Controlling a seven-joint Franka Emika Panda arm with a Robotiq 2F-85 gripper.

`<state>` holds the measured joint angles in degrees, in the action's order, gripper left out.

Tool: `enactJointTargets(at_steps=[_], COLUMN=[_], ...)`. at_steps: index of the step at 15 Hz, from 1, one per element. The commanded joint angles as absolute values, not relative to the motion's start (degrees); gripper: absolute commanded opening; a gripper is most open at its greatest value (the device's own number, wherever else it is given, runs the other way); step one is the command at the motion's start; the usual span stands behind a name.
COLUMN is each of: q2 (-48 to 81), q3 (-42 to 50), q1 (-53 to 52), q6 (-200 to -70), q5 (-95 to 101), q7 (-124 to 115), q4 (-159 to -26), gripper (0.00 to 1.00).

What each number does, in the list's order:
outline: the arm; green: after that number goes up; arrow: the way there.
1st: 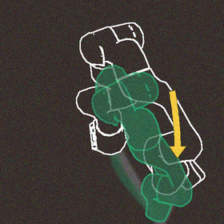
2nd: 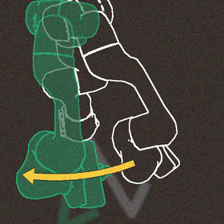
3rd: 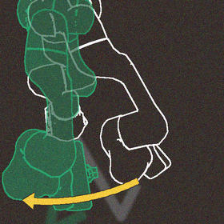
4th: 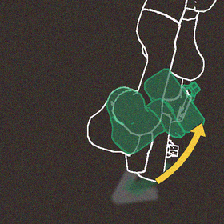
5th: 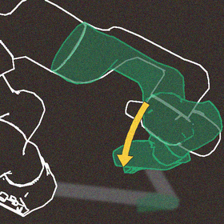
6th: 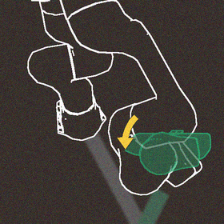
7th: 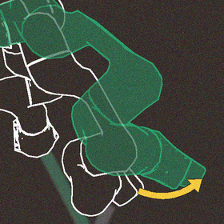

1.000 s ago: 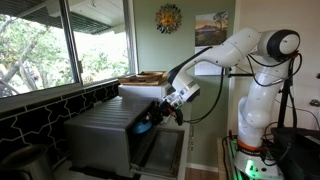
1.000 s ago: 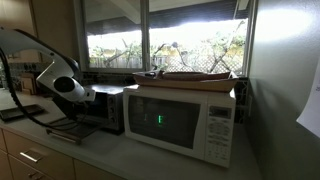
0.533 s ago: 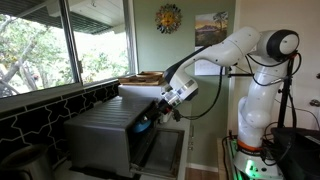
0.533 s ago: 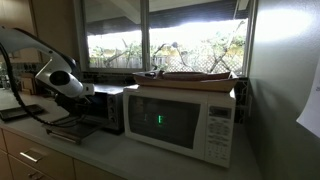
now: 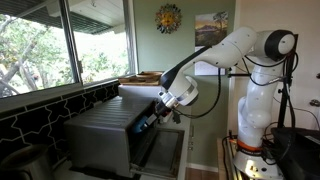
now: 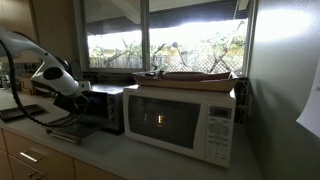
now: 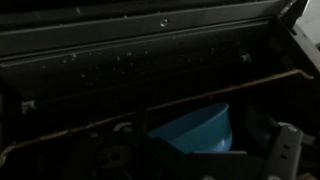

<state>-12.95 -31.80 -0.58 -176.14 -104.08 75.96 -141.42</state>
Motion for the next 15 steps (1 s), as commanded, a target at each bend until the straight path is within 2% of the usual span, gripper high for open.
enactJointTargets(at_steps=[1,5,9,10,12,13,15], q2=[-9.44,-6.93,-9.06,-9.68,-11.92,-14.35,-19.36], q3=[-33.06,-34.81,-35.19,-28.5,-25.18,-31.0,-30.51], q1=[-2.31,-1.51,0.74,-5.19,-6.01,1.49,4.29], q6=[-181.4,-185.08,-182.22,-182.48,-180.33,-176.9,-167.64], q5=[-93.22,-81.37,-71.48,-65.95,-58.78,-57.95,-51.26], q7=[68.21,58.28,48.75,43.83,37.23,35.55,26.96], q4=[-142.98,-145.91,-149.67,-151.03,-153.12,-153.79,-154.93], gripper=[1.0,1.0,1.0,1.0,1.0,1.0,1.0])
